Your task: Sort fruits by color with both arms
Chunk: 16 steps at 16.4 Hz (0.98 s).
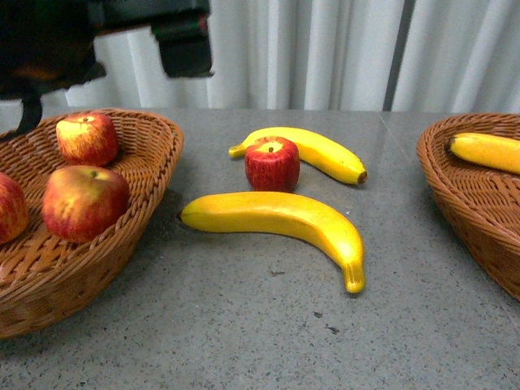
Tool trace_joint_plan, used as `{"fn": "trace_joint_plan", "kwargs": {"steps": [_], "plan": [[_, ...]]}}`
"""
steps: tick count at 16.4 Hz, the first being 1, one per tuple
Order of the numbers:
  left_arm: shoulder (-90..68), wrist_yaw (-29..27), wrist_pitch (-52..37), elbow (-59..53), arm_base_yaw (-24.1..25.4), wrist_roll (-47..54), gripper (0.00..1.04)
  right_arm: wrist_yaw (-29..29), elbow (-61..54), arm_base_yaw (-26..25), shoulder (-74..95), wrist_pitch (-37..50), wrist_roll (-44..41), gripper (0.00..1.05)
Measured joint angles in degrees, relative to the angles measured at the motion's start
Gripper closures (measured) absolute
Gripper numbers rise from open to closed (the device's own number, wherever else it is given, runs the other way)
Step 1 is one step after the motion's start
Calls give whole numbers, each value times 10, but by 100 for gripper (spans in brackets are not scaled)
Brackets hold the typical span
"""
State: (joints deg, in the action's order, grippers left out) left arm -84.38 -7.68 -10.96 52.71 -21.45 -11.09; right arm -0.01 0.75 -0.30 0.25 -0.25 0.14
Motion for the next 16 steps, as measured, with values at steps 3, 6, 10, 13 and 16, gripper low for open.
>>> {"fn": "trace_joint_plan", "kwargs": {"steps": [3,6,10,13,16], "plan": [[-16,12,1,25,-5,18,7,0,0,0,0,0,0,7],[-44,23,7,56,-9,48,7,0,0,0,0,0,0,7],[-272,99,76,265,-38,185,7,0,0,0,0,0,0,7],[-357,118,78,302,-31,232,7,0,0,0,0,0,0,7],[-383,140,80,320,-25,236,7,0,0,0,0,0,0,7]]}}
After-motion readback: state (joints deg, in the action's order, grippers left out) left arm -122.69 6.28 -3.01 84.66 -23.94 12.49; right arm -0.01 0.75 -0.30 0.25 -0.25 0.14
